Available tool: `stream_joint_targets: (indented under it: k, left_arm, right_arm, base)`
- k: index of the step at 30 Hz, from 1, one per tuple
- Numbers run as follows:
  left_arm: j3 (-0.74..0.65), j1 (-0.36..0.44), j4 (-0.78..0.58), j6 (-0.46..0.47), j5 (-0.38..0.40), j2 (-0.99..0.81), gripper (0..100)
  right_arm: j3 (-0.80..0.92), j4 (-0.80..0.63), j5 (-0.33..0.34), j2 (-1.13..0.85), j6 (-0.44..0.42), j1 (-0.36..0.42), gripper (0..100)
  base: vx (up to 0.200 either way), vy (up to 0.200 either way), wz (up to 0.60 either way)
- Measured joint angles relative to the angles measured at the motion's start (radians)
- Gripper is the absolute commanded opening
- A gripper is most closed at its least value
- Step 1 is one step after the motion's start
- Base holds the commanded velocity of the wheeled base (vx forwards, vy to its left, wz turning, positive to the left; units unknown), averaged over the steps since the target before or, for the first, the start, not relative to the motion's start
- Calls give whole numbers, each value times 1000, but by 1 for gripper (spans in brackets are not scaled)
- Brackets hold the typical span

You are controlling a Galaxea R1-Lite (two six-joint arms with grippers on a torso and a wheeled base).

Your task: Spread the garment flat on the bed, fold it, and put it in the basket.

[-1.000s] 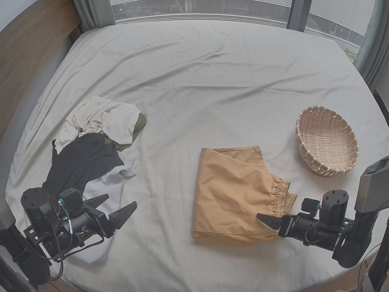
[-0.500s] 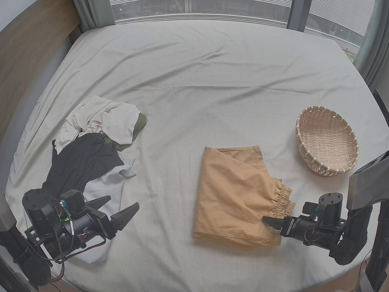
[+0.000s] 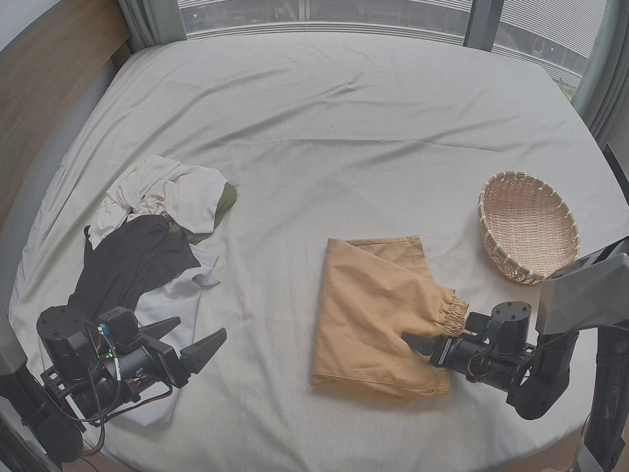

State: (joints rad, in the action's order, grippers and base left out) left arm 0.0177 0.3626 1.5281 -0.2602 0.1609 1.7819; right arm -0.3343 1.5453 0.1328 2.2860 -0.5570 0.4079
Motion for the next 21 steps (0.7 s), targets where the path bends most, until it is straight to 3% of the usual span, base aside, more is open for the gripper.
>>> stream_joint_targets:
  k: [9, 21]
  left_arm:
    - [0, 25, 1, -8, -27, 0, 100]
    - [0, 41, 10, -11, -34, 12, 100]
  right_arm:
    - [-19, 0, 30, -52, 0, 9, 0]
    - [-14, -4, 96, -283, -3, 29, 0]
  base:
    - [0, 0, 0]
    - [0, 0, 0]
